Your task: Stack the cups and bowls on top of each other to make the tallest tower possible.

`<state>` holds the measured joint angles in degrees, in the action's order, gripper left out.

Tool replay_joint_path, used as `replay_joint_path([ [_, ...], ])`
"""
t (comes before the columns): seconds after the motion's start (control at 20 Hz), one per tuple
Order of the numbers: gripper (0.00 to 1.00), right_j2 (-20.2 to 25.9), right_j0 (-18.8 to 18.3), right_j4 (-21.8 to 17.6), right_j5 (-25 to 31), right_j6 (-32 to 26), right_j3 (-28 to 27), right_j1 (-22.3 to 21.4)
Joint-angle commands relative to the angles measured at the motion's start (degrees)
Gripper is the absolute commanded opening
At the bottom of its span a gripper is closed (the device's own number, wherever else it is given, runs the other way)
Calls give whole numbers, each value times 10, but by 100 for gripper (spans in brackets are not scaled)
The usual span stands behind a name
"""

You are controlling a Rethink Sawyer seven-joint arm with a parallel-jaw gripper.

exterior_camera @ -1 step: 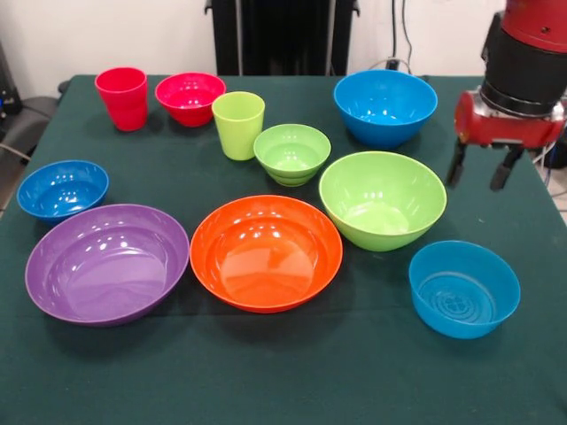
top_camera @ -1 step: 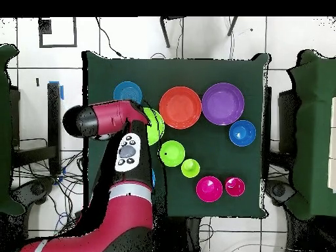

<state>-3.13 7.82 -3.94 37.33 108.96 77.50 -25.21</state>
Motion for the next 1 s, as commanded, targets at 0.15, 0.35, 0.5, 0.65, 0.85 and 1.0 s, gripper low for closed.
replay_joint_path([
  [0.15, 100, 32, -30, -6, -87, 65, 171, -70],
  [0.35, 100, 46, -68, 12, -136, 79, 251, -111],
  [0.5, 100, 43, -91, 18, -156, 85, 299, -141],
  [0.65, 100, 34, -105, 14, -155, 79, 314, -155],
  [0.85, 100, 17, -111, 15, -148, 84, 304, -155],
  [1.0, 100, 5, -117, 20, -84, 68, 236, -147],
])
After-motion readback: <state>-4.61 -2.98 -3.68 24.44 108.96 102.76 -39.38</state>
